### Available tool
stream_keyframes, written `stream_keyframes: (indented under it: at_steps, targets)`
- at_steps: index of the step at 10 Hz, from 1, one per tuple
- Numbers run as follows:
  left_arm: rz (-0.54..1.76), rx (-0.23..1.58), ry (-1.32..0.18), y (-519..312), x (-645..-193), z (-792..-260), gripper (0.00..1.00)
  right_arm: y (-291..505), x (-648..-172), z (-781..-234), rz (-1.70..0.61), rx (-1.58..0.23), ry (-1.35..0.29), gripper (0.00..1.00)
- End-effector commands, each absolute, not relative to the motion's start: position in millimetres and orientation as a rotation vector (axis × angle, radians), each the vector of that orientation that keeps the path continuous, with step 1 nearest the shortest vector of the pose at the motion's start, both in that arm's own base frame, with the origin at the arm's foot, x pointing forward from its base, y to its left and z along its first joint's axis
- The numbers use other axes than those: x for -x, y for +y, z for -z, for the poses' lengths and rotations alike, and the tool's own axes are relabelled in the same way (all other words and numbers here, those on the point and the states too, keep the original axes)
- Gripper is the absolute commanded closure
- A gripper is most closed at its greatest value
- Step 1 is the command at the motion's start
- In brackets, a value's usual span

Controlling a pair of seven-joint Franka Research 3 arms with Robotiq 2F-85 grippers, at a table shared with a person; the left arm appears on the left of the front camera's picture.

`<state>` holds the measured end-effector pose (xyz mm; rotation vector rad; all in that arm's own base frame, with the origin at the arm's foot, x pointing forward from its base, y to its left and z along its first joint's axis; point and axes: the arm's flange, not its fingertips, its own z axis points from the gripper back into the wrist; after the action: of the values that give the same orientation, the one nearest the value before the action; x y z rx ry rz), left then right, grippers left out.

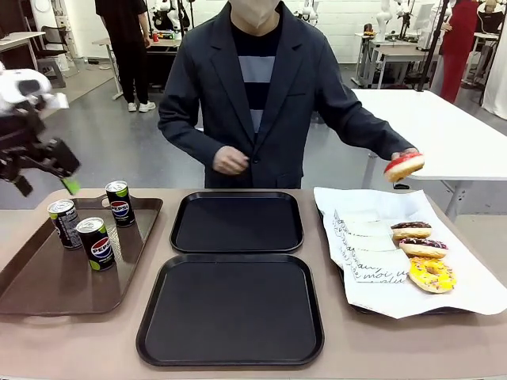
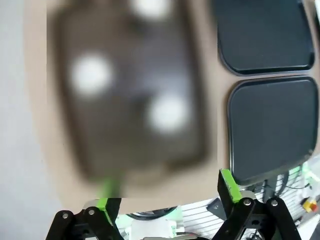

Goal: Set up donuts and drinks on trays.
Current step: Pick up one Pepsi coke and place it on the Flat Tray.

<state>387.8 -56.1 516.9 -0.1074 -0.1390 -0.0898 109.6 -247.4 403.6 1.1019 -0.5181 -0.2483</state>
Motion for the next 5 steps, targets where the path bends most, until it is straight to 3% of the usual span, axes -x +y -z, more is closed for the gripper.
stream_keyframes:
  at_steps: [1, 5]
  targets:
    - [0.077, 0.046, -0.134, -77, -398, -497, 0.0, -249, -100, -403, 0.237, -1.111, -0.538, 0.0]
    - [0.068, 0.012, -0.113, -97, -413, -453, 0.0, -249, -100, -403, 0.237, -1.111, -0.538, 0.0]
